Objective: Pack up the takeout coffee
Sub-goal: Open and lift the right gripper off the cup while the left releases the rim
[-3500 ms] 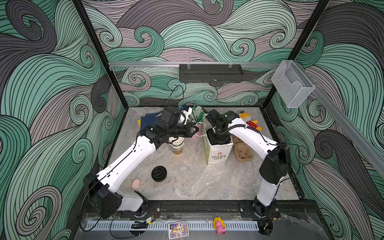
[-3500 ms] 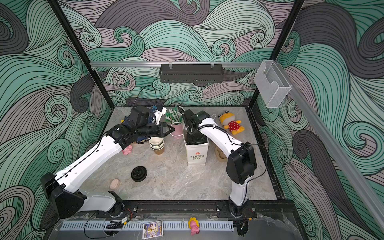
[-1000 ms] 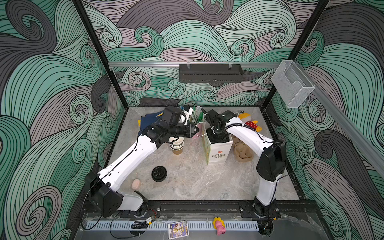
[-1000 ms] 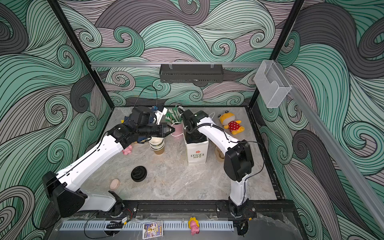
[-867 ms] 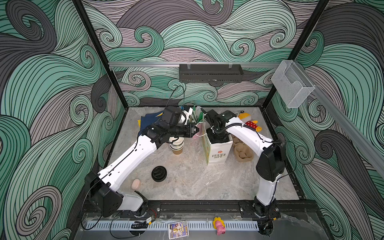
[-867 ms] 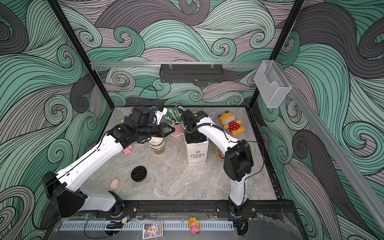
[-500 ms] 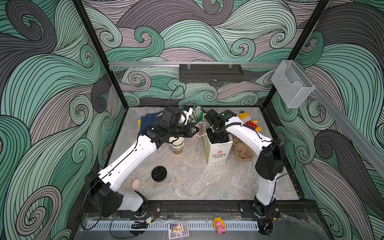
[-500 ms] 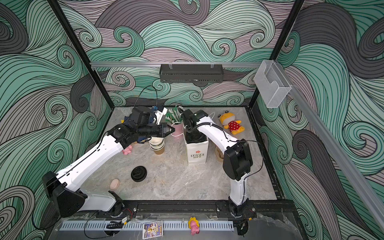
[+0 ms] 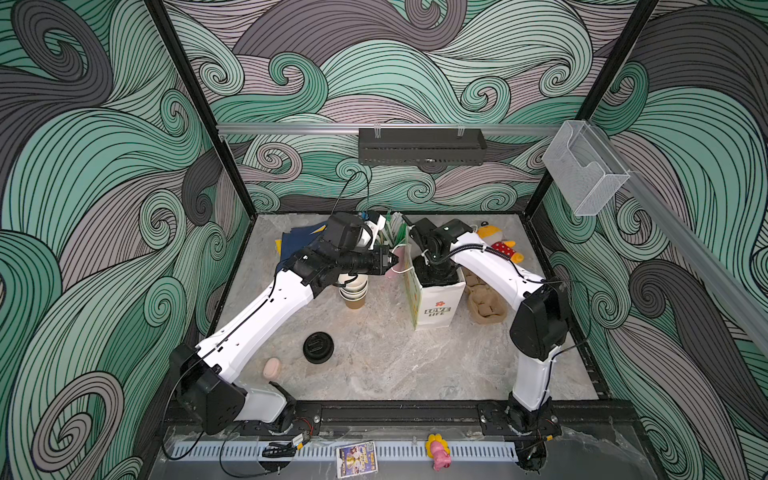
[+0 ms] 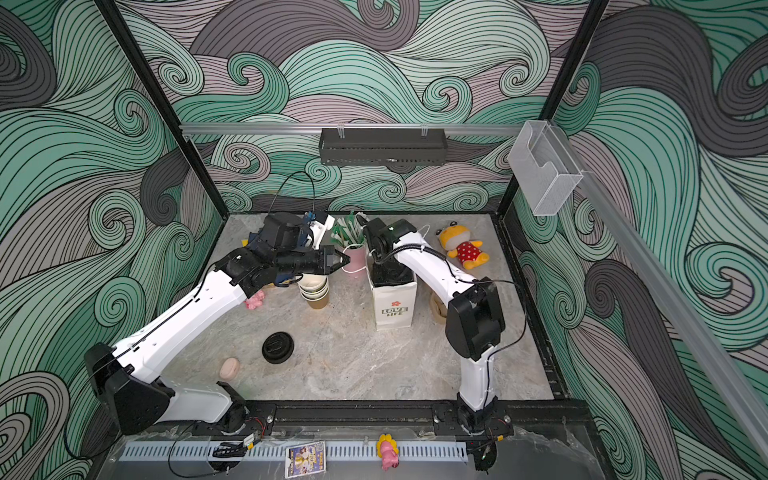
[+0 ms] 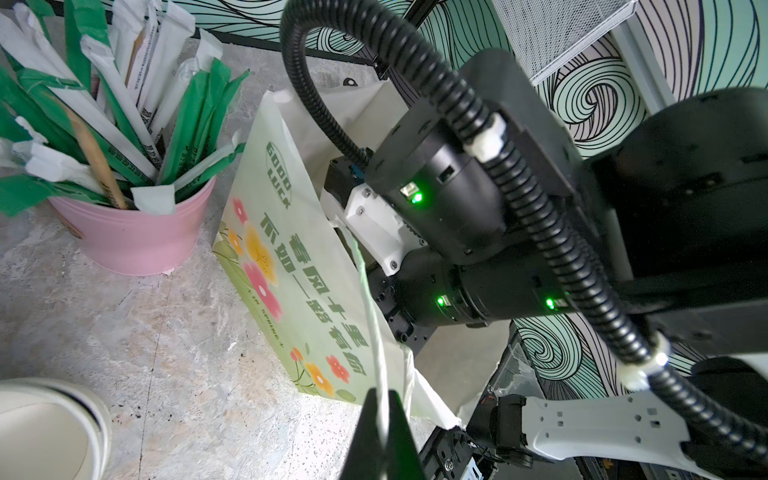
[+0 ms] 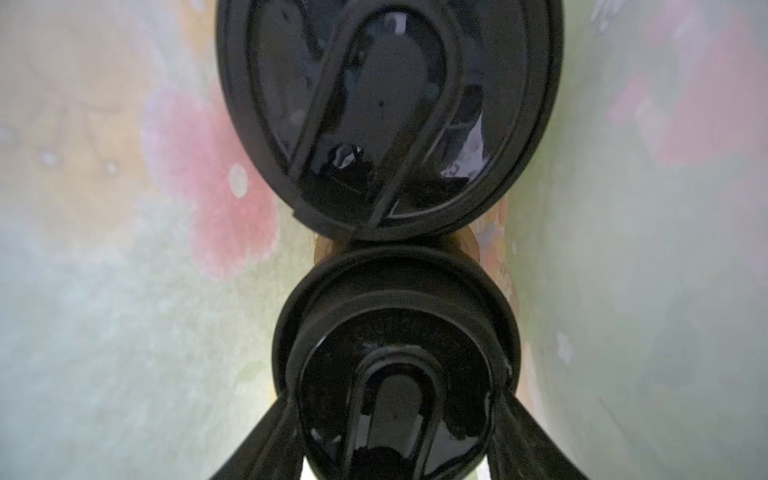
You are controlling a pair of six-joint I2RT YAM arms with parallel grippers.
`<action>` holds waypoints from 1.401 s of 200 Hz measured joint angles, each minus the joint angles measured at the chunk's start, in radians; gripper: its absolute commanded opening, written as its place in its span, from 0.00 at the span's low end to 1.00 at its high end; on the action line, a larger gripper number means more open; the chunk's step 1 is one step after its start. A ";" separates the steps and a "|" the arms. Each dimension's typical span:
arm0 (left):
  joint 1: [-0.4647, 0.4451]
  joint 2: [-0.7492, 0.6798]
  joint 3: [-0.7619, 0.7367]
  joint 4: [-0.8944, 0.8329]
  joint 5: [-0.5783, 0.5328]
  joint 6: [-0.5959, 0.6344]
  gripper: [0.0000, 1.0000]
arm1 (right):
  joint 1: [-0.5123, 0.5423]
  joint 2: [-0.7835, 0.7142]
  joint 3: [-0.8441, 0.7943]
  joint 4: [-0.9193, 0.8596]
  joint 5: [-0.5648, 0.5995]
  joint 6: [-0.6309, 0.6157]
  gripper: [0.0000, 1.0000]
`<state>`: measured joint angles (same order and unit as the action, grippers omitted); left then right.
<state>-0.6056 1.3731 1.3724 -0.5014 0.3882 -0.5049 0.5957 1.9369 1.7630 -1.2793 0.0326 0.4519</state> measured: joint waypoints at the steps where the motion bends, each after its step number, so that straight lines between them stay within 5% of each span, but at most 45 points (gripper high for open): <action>1: 0.000 0.000 0.000 0.000 0.000 0.000 0.00 | 0.000 0.000 0.000 0.000 0.000 0.000 0.47; 122: 0.000 0.026 0.006 0.000 0.000 0.000 0.00 | -0.016 -0.063 -0.026 0.040 0.000 -0.011 0.83; 280: 0.000 0.026 0.006 0.000 0.002 0.000 0.00 | -0.008 -0.221 0.071 -0.031 0.055 0.055 0.90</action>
<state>-0.6056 1.3991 1.3788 -0.5018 0.3904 -0.5049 0.5877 1.7157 1.8336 -1.3098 0.0879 0.5064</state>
